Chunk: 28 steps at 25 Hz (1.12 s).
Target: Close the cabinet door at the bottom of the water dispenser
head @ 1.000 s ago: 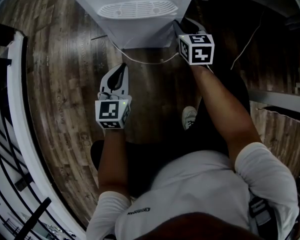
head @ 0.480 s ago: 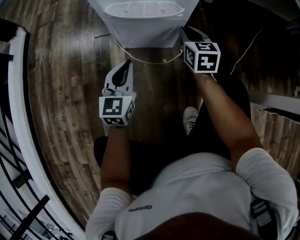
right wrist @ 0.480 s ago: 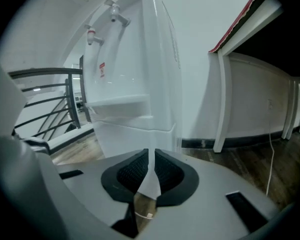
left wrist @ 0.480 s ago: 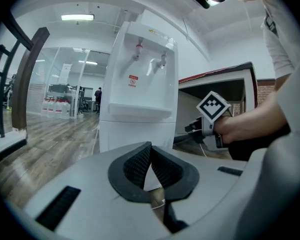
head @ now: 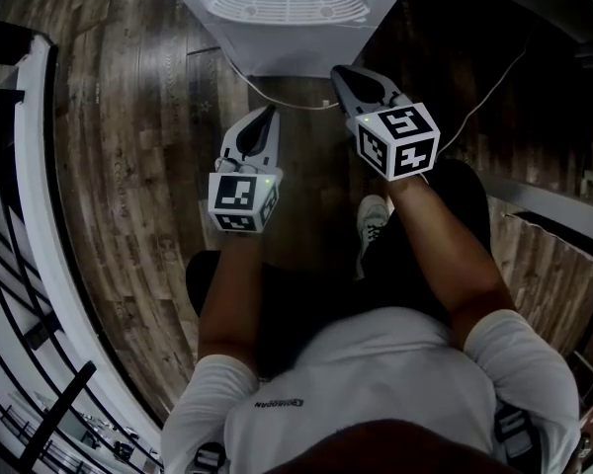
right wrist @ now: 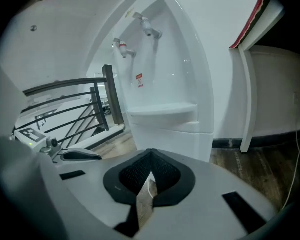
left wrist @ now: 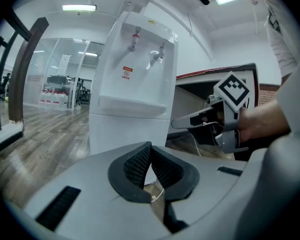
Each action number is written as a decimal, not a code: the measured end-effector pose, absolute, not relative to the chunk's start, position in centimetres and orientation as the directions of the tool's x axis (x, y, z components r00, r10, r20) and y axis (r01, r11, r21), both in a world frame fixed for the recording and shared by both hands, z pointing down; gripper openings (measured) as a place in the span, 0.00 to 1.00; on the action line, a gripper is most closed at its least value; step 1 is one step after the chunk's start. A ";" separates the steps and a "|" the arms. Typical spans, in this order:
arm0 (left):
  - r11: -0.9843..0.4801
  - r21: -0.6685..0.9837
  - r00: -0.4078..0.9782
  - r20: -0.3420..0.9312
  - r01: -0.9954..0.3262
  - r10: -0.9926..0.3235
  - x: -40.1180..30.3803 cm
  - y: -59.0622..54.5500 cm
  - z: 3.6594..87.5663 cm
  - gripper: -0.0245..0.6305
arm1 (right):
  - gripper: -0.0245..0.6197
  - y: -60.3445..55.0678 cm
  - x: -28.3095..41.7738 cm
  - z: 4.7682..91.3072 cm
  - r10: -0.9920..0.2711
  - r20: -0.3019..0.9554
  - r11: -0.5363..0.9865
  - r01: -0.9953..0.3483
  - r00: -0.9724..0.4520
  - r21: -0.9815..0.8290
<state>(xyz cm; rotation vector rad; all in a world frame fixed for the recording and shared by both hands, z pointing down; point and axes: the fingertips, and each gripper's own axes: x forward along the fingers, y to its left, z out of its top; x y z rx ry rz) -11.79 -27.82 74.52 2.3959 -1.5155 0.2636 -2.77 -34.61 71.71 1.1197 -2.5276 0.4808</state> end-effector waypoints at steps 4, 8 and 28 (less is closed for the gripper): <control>-0.423 0.050 0.411 0.362 -0.905 -0.837 -11.2 -26.0 72.2 0.03 | 0.07 -32.3 -3.6 69.6 -0.602 0.442 0.678 -0.718 -0.665 -0.158; -0.388 0.055 0.375 0.402 -0.920 -0.835 -12.5 -24.4 68.0 0.03 | 0.07 -30.3 -3.5 68.0 -0.576 0.475 0.702 -0.700 -0.666 -0.132; -0.359 0.147 0.384 0.473 -0.922 -0.793 -15.0 -15.3 31.9 0.03 | 0.07 -18.9 -4.6 32.6 -0.467 0.483 0.749 -0.622 -0.741 -0.229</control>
